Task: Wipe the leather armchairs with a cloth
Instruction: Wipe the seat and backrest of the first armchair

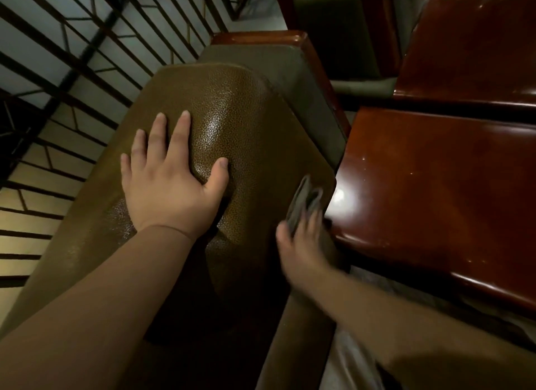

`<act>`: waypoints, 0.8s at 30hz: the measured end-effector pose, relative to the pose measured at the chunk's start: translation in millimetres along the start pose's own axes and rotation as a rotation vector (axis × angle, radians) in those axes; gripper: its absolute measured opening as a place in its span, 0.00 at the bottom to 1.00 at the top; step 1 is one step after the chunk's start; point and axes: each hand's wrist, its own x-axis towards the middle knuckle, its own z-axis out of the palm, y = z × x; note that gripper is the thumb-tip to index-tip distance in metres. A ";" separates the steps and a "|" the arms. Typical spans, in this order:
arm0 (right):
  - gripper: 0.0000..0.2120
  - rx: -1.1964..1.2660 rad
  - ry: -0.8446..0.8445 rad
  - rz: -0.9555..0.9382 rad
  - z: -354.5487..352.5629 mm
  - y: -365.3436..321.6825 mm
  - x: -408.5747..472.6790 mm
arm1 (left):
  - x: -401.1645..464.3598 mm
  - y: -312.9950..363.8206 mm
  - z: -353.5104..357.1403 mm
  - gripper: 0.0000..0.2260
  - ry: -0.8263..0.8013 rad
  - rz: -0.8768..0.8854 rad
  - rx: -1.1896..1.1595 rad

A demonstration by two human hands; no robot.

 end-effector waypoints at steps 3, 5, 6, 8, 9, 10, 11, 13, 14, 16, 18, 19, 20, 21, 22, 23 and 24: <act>0.38 0.092 0.150 0.187 -29.7 -20.7 55.6 | -0.6 -1.6 0.1 0.37 0.002 0.004 0.011; 0.45 0.089 0.142 0.111 -13.6 -40.8 28.6 | -1.6 -1.4 0.8 0.37 -0.005 0.005 0.012; 0.49 0.075 0.113 -0.009 -1.4 -52.4 -3.8 | -0.3 0.0 1.4 0.37 -0.013 0.007 0.016; 0.49 0.126 -0.057 -0.171 24.2 -69.5 -71.2 | 2.0 2.4 1.7 0.37 -0.038 0.004 0.036; 0.48 0.118 -0.145 -0.196 30.2 -69.9 -87.2 | 2.4 3.4 1.0 0.37 -0.047 0.001 0.045; 0.46 0.089 -0.142 -0.211 28.1 -68.6 -84.8 | 3.0 4.1 0.2 0.37 -0.052 0.000 0.049; 0.45 0.021 -0.042 -0.246 22.2 -66.8 -70.4 | 3.8 4.6 -0.9 0.37 -0.054 -0.003 0.051; 0.40 -0.026 0.195 -0.316 -0.5 -76.3 -24.7 | 5.1 4.0 -1.4 0.37 -0.052 -0.011 0.049; 0.40 0.020 0.251 -0.284 -12.6 -82.9 -1.3 | 5.3 3.1 -0.9 0.37 -0.048 -0.014 0.047; 0.48 0.100 0.270 -0.206 -17.7 -91.6 22.2 | 4.6 1.0 0.1 0.37 -0.044 -0.019 0.046; 0.50 0.072 0.233 -0.286 9.2 -95.3 -2.1 | 4.7 0.0 1.2 0.37 -0.046 -0.018 0.046; 0.47 0.043 0.216 -0.402 26.7 -92.8 -29.2 | 5.3 -0.1 1.3 0.37 -0.053 -0.016 0.042; 0.44 0.012 0.153 -0.516 40.2 -90.3 -59.5 | 5.8 -0.4 2.1 0.37 -0.061 -0.012 0.038; 0.41 -0.014 0.072 -0.585 51.0 -86.7 -86.9 | 6.9 -1.0 2.5 0.37 -0.068 -0.009 0.032; 0.37 -0.020 0.003 -0.604 54.6 -83.7 -98.1 | 8.0 -2.2 2.4 0.36 -0.075 -0.009 0.024; 0.32 -0.030 -0.016 -0.617 50.1 -85.2 -96.9 | 8.6 -3.9 1.4 0.35 -0.081 -0.012 0.013; 0.28 -0.029 0.042 -0.646 44.0 -89.2 -87.5 | 7.8 -5.6 0.5 0.34 -0.091 -0.015 -0.001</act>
